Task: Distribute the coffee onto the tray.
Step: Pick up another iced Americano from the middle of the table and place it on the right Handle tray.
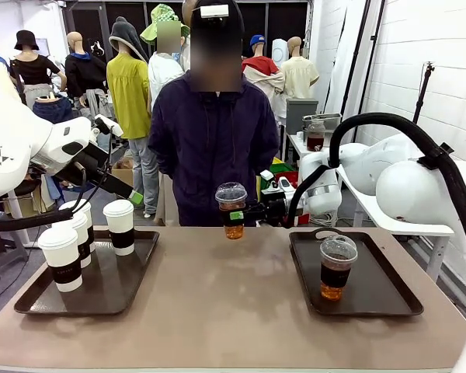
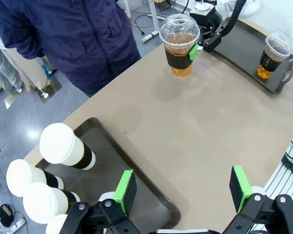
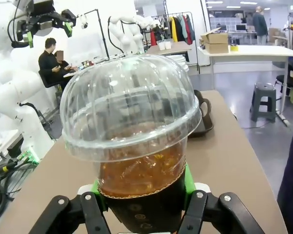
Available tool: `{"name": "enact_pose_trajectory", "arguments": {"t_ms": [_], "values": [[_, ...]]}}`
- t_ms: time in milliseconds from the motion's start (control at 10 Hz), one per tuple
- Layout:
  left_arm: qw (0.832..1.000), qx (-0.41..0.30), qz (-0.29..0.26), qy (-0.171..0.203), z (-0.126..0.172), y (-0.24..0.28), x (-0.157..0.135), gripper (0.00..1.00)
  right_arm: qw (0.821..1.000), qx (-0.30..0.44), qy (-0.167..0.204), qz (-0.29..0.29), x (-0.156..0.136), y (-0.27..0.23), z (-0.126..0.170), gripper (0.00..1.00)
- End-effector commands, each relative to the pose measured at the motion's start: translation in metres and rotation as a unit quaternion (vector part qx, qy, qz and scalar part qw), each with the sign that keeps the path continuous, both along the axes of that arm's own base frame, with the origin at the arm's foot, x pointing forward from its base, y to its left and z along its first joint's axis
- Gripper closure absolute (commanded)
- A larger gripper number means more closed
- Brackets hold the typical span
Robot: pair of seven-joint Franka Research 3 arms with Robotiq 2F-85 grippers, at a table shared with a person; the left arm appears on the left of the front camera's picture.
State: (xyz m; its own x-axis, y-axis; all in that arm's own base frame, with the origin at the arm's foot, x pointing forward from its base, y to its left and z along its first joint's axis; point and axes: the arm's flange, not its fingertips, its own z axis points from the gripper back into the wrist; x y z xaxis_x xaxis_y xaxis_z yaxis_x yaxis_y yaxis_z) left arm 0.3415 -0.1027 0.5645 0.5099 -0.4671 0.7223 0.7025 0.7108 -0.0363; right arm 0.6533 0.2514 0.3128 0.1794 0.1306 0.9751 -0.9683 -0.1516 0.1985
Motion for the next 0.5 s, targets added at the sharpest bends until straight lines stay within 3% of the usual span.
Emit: {"name": "enact_pose_trajectory", "arguments": {"t_ms": [0,400], "values": [[1.000,-0.004,-0.002,0.002,-0.001,0.002,0.001,0.00,1.000,-0.006,0.000,0.005,0.003,0.000,0.007,0.35],[1.000,-0.004,-0.002,0.002,-0.001,0.002,0.001,0.00,0.999,-0.014,-0.013,-0.042,-0.012,-0.038,0.013,0.35]]}}
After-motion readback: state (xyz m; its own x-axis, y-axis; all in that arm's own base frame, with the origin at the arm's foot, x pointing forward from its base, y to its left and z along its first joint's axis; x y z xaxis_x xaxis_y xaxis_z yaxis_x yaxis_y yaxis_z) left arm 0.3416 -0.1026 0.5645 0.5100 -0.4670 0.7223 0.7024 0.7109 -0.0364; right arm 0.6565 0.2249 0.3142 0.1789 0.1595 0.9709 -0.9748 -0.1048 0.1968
